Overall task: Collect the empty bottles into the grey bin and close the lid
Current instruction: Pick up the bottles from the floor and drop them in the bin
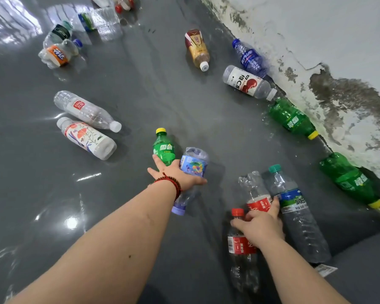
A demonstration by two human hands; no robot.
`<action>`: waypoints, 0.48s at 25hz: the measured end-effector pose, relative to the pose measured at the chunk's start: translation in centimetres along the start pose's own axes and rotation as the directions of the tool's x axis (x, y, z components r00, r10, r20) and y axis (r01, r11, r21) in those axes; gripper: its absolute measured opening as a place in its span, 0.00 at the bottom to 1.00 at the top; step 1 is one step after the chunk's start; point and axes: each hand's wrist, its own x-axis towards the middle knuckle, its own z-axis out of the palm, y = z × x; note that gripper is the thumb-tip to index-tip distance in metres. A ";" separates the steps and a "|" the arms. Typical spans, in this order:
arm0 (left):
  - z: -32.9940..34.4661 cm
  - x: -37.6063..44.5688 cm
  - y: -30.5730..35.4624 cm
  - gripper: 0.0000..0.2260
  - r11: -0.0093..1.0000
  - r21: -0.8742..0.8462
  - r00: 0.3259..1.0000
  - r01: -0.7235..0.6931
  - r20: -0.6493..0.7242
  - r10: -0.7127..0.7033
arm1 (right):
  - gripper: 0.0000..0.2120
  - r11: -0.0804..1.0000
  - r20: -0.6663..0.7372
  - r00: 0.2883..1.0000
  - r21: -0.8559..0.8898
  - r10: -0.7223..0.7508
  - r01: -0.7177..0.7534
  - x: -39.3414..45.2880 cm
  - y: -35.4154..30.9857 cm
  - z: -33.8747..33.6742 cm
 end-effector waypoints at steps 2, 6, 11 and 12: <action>-0.1 0.8 -0.1 0.43 0.999 -0.040 0.999 0.034 0.030 -0.033 | 0.14 1.000 -0.017 0.999 -0.009 -0.028 0.028 -0.1 0.3 0.1; 0.0 0.7 -0.8 0.41 0.999 -0.023 0.997 0.023 0.069 -0.021 | 0.15 0.997 -0.031 0.999 -0.062 -0.041 0.039 0.3 0.2 -0.2; 0.8 -3.3 -3.9 0.35 0.990 0.141 0.996 -0.011 0.086 -0.001 | 0.14 0.996 -0.020 0.996 -0.038 -0.082 0.082 -1.0 -0.4 -0.1; 0.8 -4.5 -4.8 0.34 0.977 0.211 0.997 -0.020 0.080 0.003 | 0.14 0.997 0.008 0.997 -0.005 -0.083 0.083 -1.6 -1.0 -0.2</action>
